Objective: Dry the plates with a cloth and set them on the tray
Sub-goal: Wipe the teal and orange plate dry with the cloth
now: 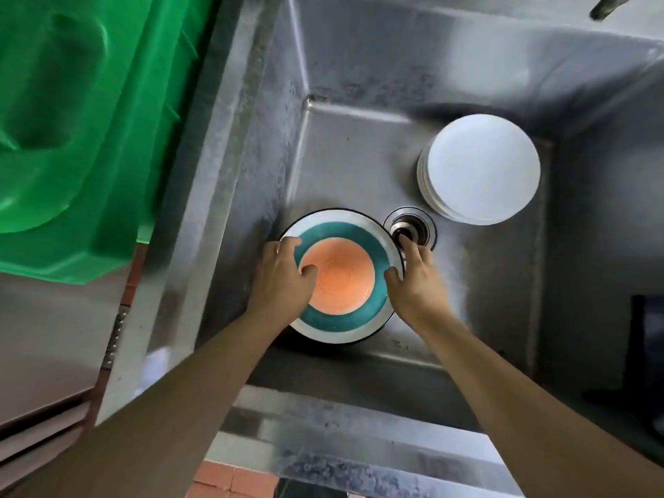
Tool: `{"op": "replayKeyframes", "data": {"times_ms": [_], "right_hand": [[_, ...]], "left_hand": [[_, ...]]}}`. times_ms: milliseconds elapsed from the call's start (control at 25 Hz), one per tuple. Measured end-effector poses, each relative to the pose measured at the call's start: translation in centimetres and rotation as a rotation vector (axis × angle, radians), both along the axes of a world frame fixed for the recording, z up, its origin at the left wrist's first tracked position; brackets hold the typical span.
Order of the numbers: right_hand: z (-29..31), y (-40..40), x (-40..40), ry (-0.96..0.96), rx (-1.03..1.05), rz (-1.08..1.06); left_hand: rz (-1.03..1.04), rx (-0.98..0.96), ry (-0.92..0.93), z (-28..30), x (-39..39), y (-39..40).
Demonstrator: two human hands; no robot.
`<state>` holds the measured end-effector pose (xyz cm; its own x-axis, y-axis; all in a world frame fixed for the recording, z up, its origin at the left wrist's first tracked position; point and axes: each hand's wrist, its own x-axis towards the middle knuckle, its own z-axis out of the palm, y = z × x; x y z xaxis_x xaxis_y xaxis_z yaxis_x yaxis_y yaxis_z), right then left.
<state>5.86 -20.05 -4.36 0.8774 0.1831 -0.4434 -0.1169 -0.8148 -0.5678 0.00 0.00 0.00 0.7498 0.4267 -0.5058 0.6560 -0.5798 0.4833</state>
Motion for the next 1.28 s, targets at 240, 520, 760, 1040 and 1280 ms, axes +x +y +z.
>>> {"op": "replayKeyframes", "data": {"times_ms": [240, 520, 760, 1040, 1280], "right_hand": [[-1.4, 0.0, -0.2, 0.110, -0.064, 0.001], [-2.7, -0.5, 0.9, 0.193, -0.045, -0.050], [-3.2, -0.6, 2.1, 0.253, -0.085, -0.121], [-3.0, -2.6, 1.0, 0.208, -0.070, -0.199], [-1.0, -5.4, 1.0, 0.143, -0.039, -0.313]], "left_hand": [[0.060, -0.006, 0.166, -1.9, -0.3, 0.4], [0.257, -0.078, 0.232, -3.3, 0.5, 0.6], [0.306, -0.097, 0.294, -4.3, 0.9, 0.4], [0.363, -0.080, 0.244, -4.2, 1.3, -0.1], [0.387, -0.155, 0.101, -2.0, 1.7, -0.8]]}}
